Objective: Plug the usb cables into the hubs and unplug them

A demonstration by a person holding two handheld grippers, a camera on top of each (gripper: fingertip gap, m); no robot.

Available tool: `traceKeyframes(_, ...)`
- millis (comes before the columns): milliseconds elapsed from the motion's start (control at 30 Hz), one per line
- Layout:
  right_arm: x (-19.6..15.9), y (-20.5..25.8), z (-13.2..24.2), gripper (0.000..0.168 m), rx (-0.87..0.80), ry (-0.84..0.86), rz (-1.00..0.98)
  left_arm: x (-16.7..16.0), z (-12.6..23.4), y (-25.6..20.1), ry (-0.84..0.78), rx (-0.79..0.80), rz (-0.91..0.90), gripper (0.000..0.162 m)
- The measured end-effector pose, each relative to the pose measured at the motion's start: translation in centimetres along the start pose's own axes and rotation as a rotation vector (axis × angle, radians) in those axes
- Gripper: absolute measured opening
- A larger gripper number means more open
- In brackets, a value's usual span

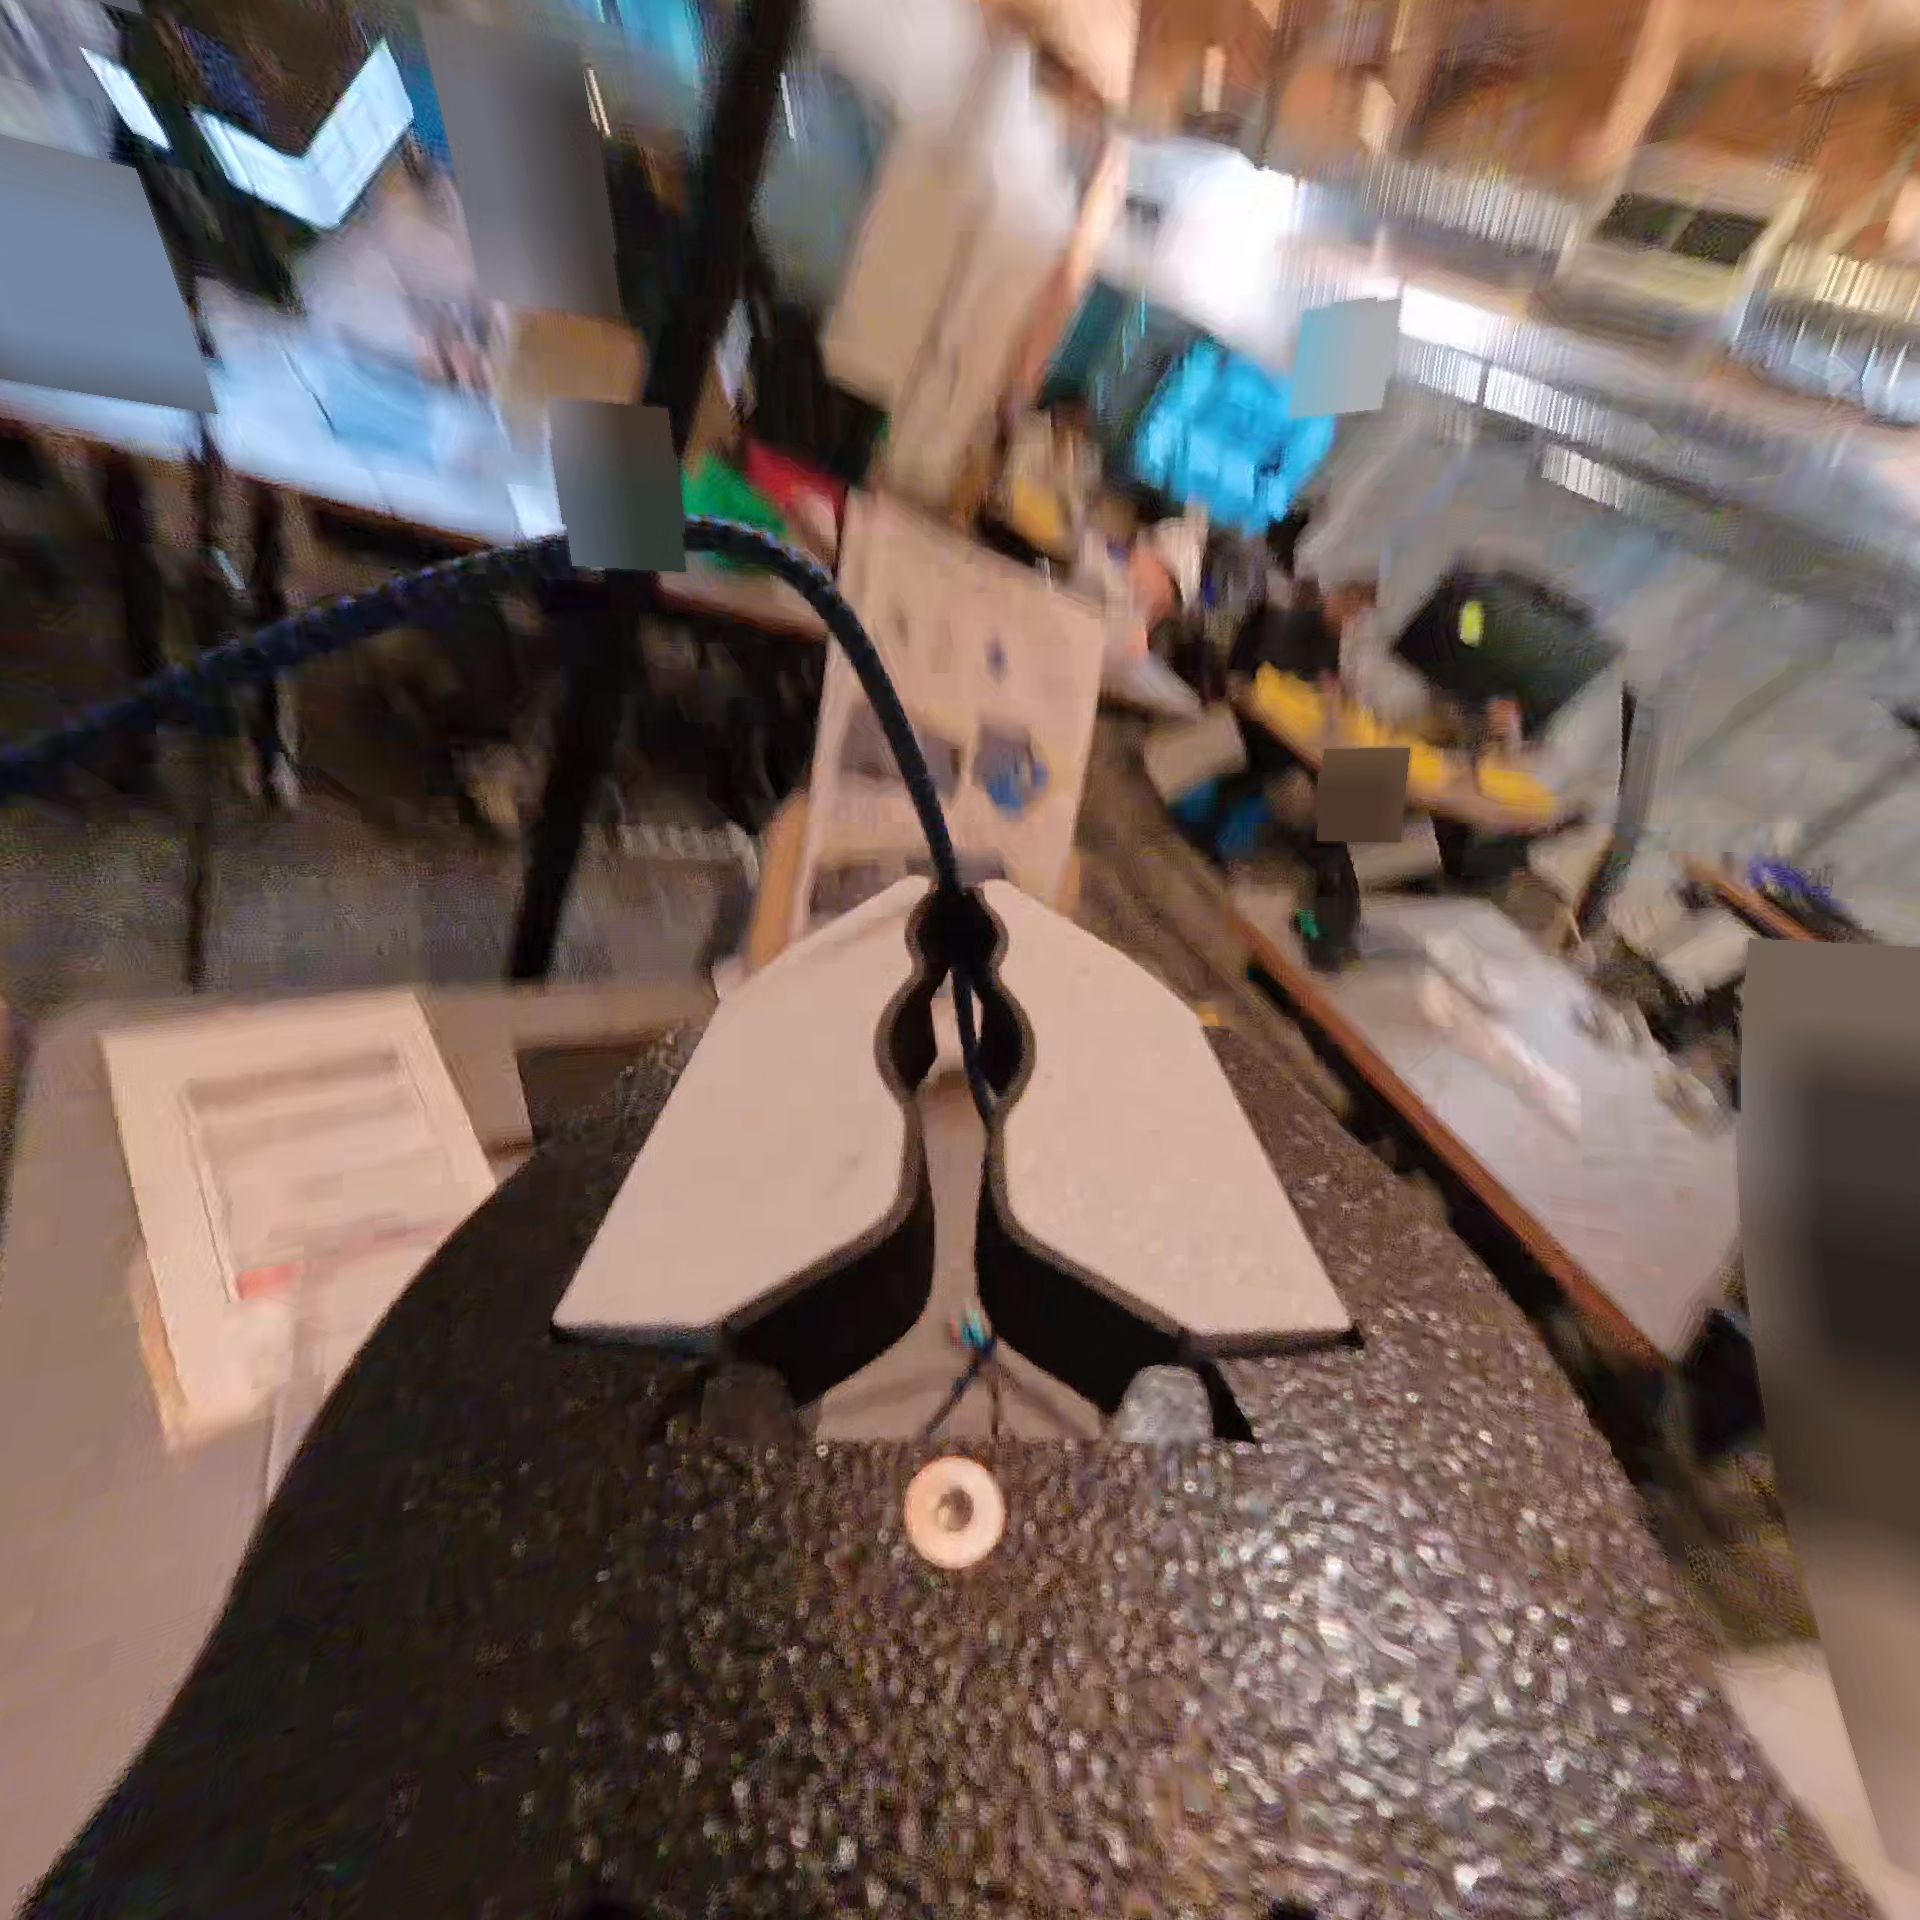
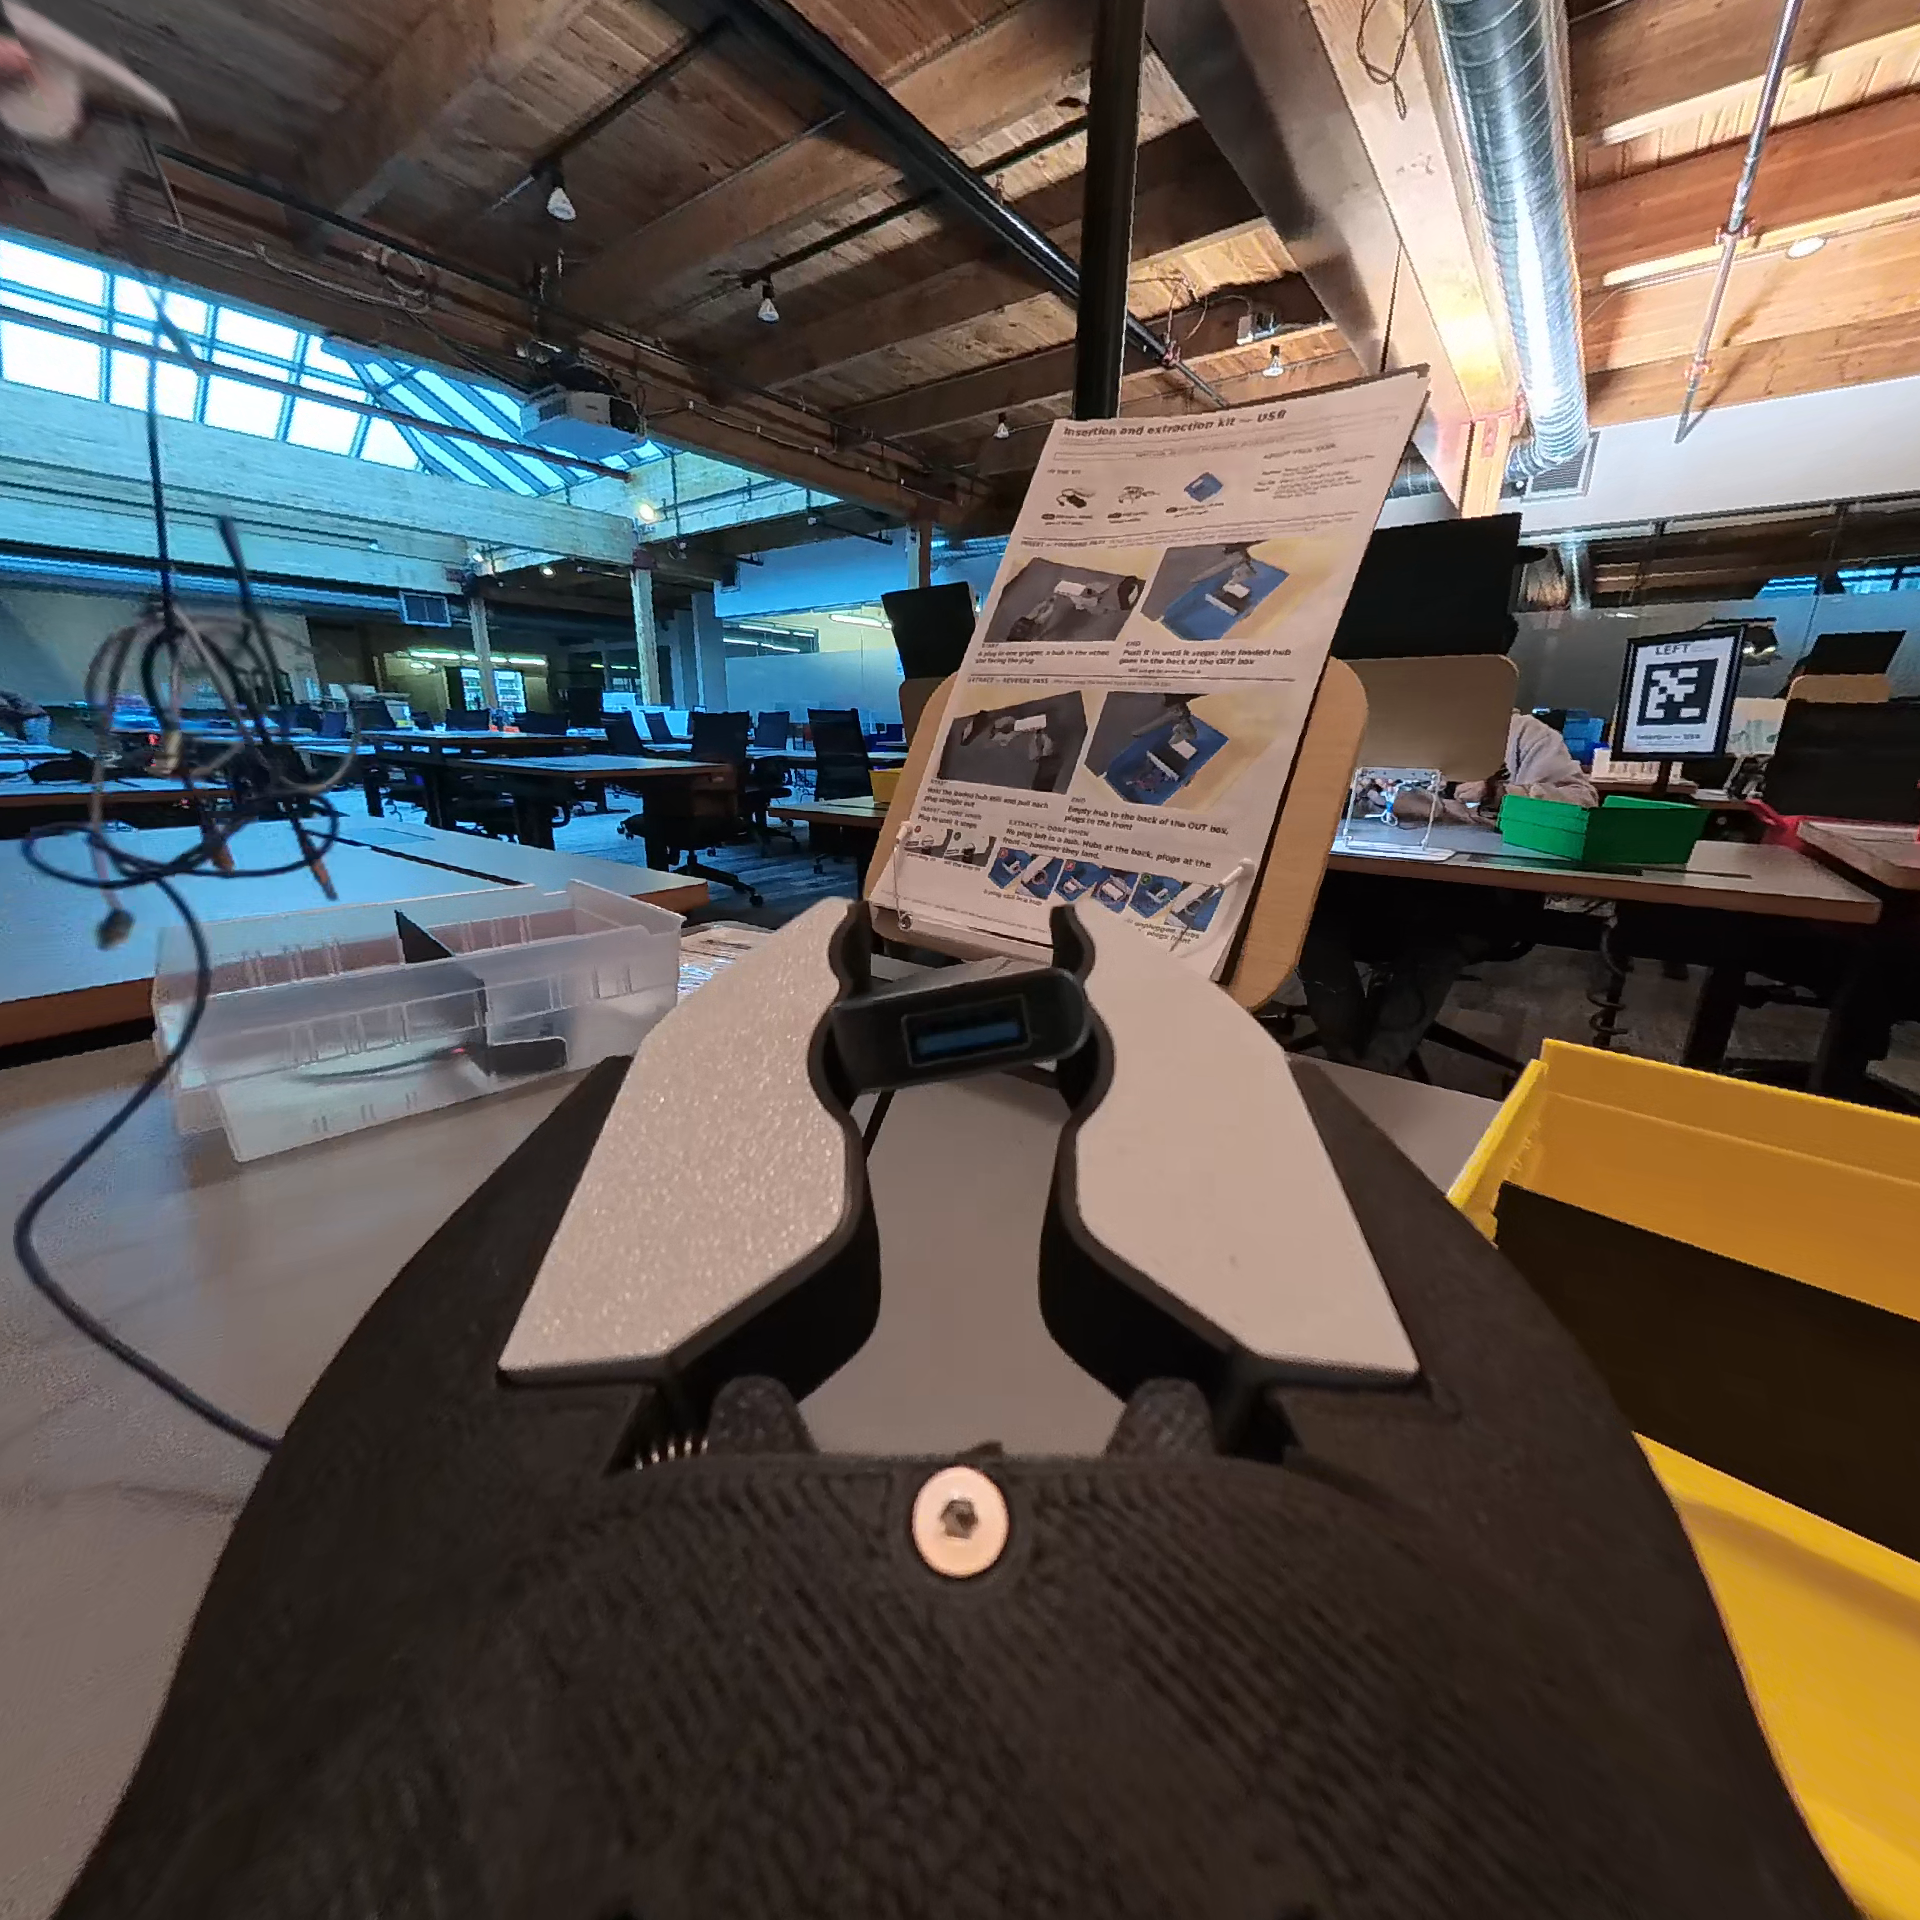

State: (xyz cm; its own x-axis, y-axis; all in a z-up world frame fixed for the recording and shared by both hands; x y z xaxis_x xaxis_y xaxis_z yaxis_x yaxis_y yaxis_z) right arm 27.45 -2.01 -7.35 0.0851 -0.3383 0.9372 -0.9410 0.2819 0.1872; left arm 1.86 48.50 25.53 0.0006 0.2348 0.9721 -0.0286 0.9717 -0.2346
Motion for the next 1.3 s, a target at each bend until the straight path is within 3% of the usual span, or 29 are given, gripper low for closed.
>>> traceKeyframes(67,0.0,0.2,-0.1,0.034,0.005,0.005,0.003,-5.7,-1.6,0.0,0.385,-0.151,0.065,0.002)
traceKeyframes(167,0.1,0.3,0.0,0.034,0.004,0.010,0.011,-10.3,-1.6,0.4,0.702,-0.143,-0.069,0.002)
traceKeyframes(267,0.2,0.1,0.3,0.034,-0.006,0.011,0.017,-9.6,-2.6,0.9,0.666,-0.029,-0.265,0.002)
traceKeyframes(367,0.3,0.0,0.4,0.034,-0.010,0.007,0.015,-11.5,-3.2,-0.4,0.782,-0.136,-0.287,0.002)
traceKeyframes(433,0.4,0.1,0.3,0.035,-0.011,0.008,0.017,-9.1,-4.5,-1.3,0.606,-0.127,-0.317,0.002)
traceKeyframes(500,0.4,0.1,0.3,0.035,-0.010,0.010,0.021,-6.7,-4.8,-3.8,0.451,-0.227,-0.262,0.002)
traceKeyframes(567,0.5,0.2,0.3,0.035,-0.008,0.010,0.025,-6.5,-4.2,-4.9,0.498,-0.289,-0.229,0.002)
traceKeyframes(667,1.0,0.4,0.4,0.034,0.002,-0.005,0.025,-6.6,-3.9,-4.1,0.507,-0.190,-0.323,0.002)
traceKeyframes(767,0.9,0.4,0.2,0.034,0.004,-0.011,0.021,-12.0,-2.5,-6.1,0.703,-0.402,-0.276,0.002)
traceKeyframes(967,0.4,0.5,-0.3,0.034,0.021,0.004,0.007,-23.2,-1.8,-13.6,0.761,-0.677,-0.379,0.002)
traceKeyframes(1000,0.4,0.5,-0.3,0.034,0.023,0.003,0.006,-25.3,-1.8,-14.9,0.777,-0.720,-0.395,0.005)
traceKeyframes(1033,0.3,0.5,-0.4,0.034,0.024,0.002,0.006,-27.5,-1.8,-15.7,0.818,-0.745,-0.421,0.018)
traceKeyframes(1067,0.3,0.6,-0.5,0.034,0.026,0.003,0.005,-29.6,-1.7,-15.8,0.885,-0.738,-0.462,0.034)
traceKeyframes(1133,0.4,0.6,-0.6,0.034,0.028,0.001,0.004,-32.3,-1.8,-13.9,1.004,-0.632,-0.559,0.040)
traceKeyframes(1300,0.3,0.6,-0.1,0.034,0.021,0.005,0.007,-32.8,-0.5,-2.9,1.179,-0.210,-0.985,0.052)
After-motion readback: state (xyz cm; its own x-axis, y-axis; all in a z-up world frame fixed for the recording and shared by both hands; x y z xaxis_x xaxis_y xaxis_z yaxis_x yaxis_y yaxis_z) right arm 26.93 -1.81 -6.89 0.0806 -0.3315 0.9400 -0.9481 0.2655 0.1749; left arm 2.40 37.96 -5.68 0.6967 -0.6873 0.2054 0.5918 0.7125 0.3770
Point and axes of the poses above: each gripper's, where its closed fingertips meet, z back along the fingers, x out of its top, y = z × x across the jaws, the point moved 1 cm from there along z, back along the fingers, and after that the axes turned 12 degrees about -z, right-handed, at the moved point
